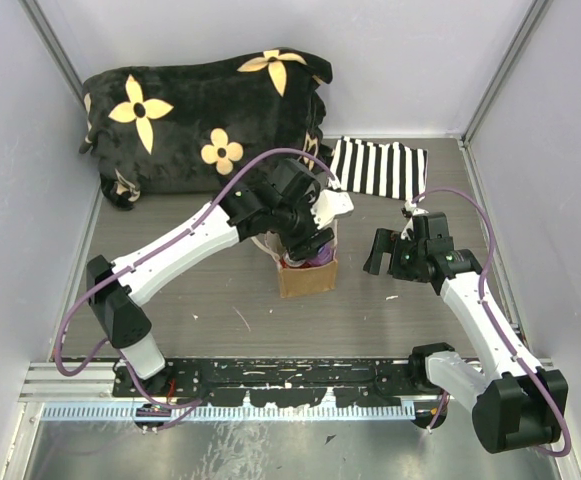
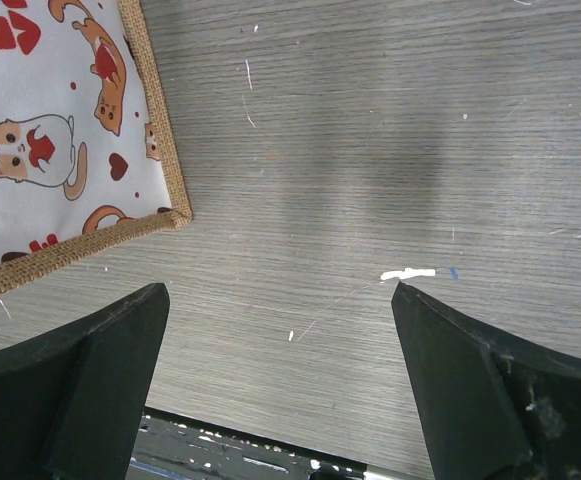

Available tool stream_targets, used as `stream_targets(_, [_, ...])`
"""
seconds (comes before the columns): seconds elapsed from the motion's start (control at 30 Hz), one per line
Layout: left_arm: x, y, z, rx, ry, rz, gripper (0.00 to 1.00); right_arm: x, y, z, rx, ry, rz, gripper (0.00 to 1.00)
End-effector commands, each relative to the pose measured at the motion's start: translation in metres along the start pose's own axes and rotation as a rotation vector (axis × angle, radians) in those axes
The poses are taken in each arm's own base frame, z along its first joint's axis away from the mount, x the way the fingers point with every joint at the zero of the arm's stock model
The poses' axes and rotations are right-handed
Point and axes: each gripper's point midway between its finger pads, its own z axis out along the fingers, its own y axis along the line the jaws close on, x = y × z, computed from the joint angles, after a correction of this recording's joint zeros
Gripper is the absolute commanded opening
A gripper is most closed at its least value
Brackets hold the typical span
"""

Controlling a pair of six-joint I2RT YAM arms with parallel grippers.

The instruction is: Place the beverage into the canvas bag

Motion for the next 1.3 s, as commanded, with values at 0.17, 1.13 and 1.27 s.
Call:
stream_targets(0.17, [0.000,-0.033,-0.006,0.091,0.019,0.103,0.00,-0.008,0.002,-0.004,-0.009,-0.042,-0.005,1.00])
stream_targets(1.13, [0.016,-0.052,0.037,0.260,0.154,0.087,0.00,-0.007,0.001,0.000,-0.009,-0.027,-0.002,1.00])
stream_targets(1.27, [0.021,-0.051,0.047,0.258,0.168,0.089,0.00,-0.004,0.000,0.002,-0.008,-0.023,0.002,1.00])
